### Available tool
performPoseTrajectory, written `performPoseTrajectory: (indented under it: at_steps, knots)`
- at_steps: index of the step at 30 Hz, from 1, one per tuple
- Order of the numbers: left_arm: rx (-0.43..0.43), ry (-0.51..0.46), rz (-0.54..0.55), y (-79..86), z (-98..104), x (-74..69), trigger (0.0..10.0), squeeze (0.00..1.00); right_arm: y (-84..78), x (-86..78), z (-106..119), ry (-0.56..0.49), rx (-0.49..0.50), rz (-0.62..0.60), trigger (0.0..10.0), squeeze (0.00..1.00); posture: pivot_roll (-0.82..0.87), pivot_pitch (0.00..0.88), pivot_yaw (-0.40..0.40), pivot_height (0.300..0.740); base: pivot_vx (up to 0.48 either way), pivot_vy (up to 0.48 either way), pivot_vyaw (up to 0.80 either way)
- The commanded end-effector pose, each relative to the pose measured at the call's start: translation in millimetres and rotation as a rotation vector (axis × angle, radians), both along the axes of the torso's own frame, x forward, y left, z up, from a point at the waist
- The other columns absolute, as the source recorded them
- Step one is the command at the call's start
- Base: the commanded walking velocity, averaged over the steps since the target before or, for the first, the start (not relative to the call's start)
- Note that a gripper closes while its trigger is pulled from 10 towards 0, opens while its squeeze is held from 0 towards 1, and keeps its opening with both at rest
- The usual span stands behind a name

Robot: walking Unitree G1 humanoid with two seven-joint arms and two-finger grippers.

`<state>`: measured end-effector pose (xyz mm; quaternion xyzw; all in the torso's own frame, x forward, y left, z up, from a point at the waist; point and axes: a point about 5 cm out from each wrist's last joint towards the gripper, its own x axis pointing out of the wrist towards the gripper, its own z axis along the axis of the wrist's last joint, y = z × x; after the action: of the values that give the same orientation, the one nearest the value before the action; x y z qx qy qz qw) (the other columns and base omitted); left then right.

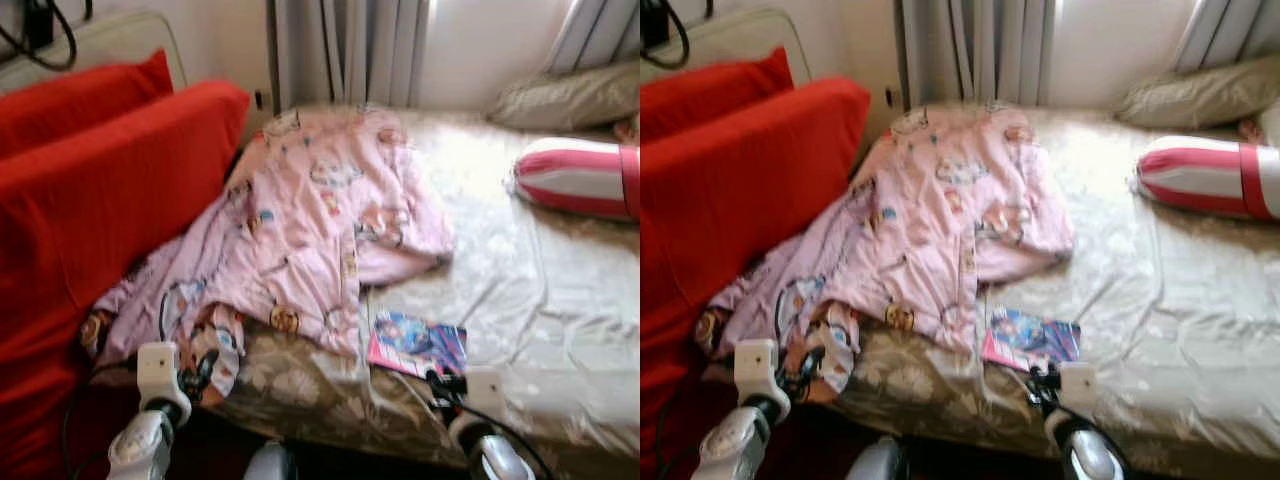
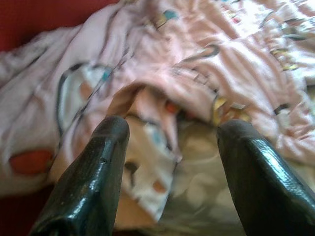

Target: Clean up the room

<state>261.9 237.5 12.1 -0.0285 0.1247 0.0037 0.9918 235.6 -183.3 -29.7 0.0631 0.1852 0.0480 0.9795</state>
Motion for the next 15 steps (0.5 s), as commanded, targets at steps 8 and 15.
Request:
performPoseTrajectory:
  at_steps: [8, 15]
  knots:
    - [-0.015, -0.015, -0.022, -9.6, 4.3, 8.9, 10.0, 0.00, -8.9, 1.0, 1.6, -0.006, 0.010, -0.046, 10.0, 0.00, 0.05, 0.000, 0.007, 0.646, 0.261, 0.000, 0.00]
    - [-0.027, -0.035, -0.028, -14.9, 7.7, 12.8, 10.0, 0.00, -19.2, 1.2, 2.3, 0.006, -0.011, -0.074, 10.0, 0.00, 0.06, 0.000, -0.009, 0.646, 0.278, 0.000, 0.00]
